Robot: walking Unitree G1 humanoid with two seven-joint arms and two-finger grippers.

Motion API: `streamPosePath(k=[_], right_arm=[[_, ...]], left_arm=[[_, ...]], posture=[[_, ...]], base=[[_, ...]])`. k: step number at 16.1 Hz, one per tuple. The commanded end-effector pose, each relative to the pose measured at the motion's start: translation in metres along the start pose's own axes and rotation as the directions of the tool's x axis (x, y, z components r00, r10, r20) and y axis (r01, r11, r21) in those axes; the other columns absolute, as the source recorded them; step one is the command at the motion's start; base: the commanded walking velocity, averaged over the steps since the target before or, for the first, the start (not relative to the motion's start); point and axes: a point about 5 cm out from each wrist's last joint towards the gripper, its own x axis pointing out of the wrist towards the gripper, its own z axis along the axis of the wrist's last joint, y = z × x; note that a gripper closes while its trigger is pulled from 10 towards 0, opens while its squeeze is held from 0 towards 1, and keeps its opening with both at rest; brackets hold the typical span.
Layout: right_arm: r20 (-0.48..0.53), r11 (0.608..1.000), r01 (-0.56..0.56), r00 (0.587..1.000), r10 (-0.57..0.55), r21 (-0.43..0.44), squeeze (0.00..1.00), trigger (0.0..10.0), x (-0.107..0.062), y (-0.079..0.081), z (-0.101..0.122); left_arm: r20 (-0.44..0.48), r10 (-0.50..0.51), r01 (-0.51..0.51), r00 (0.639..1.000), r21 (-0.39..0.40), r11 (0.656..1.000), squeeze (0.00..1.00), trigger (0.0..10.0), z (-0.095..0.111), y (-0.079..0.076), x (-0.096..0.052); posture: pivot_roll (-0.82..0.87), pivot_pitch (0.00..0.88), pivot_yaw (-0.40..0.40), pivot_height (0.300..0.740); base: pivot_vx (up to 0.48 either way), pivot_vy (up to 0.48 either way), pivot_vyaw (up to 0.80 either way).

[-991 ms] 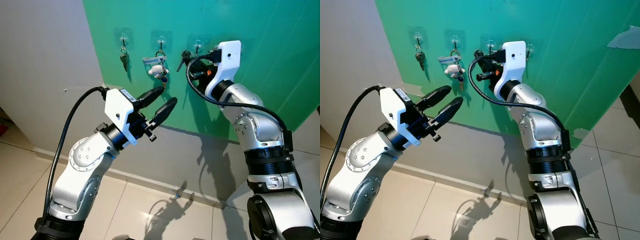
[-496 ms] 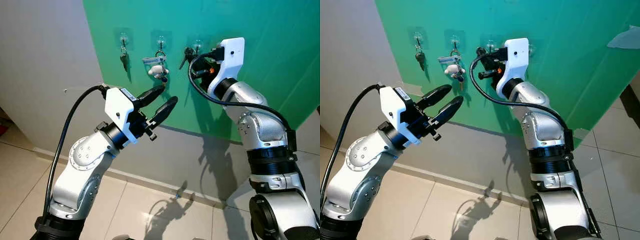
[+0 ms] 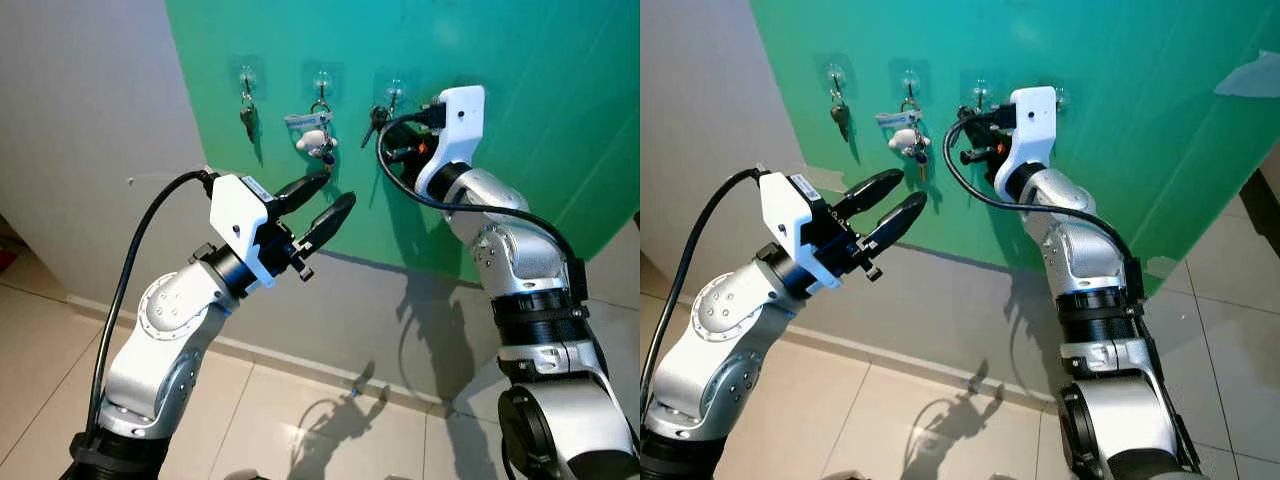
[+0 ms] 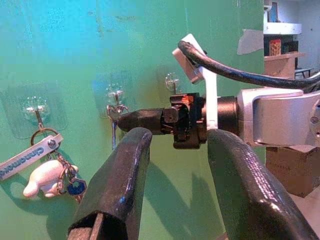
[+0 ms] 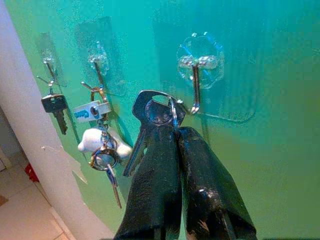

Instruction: Hang keys on a hook

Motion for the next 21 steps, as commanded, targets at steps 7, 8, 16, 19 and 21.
streamPosePath(k=[7, 8, 16, 19, 21], right_arm=[[0.050, 1.000, -0.007, 0.999, 0.008, -0.017, 0.00, 0.0, 0.0033, 0.0002, 0.0110], [0.052, 1.000, -0.006, 0.999, 0.007, -0.019, 0.00, 0.0, 0.0028, 0.0001, 0.0111], [0.063, 1.000, -0.003, 0.998, 0.004, -0.029, 0.00, 0.0, -0.0036, 0.0015, 0.0112], [0.055, 1.000, 0.005, 0.998, -0.004, -0.017, 0.00, 0.0, -0.0027, -0.0010, 0.0093], [0.032, 1.000, -0.001, 0.999, 0.001, -0.008, 0.00, 0.0, 0.0003, -0.0025, 0.0069]], left_arm=[[0.003, -0.011, 0.011, 1.000, 0.016, 1.000, 0.00, 10.0, 0.0033, 0.0017, 0.0008], [0.003, -0.012, 0.012, 1.000, 0.016, 1.000, 0.00, 10.0, 0.0034, 0.0016, 0.0008], [0.002, -0.016, 0.016, 1.000, 0.014, 1.000, 0.00, 10.0, 0.0029, 0.0009, 0.0014], [0.001, -0.016, 0.016, 1.000, 0.016, 1.000, 0.00, 10.0, 0.0031, 0.0017, 0.0009], [0.001, -0.016, 0.016, 1.000, 0.017, 1.000, 0.00, 10.0, 0.0035, 0.0021, 0.0007]], posture=[[0.06, 0.000, 0.003, 0.740], [0.06, 0.000, 0.003, 0.740], [0.06, 0.000, 0.007, 0.740], [0.06, 0.000, 0.007, 0.740], [0.06, 0.000, 0.007, 0.740]], base=[[0.000, 0.000, 0.00], [0.000, 0.000, 0.00], [0.000, 0.000, 0.00], [0.000, 0.000, 0.00], [0.000, 0.000, 0.00]])
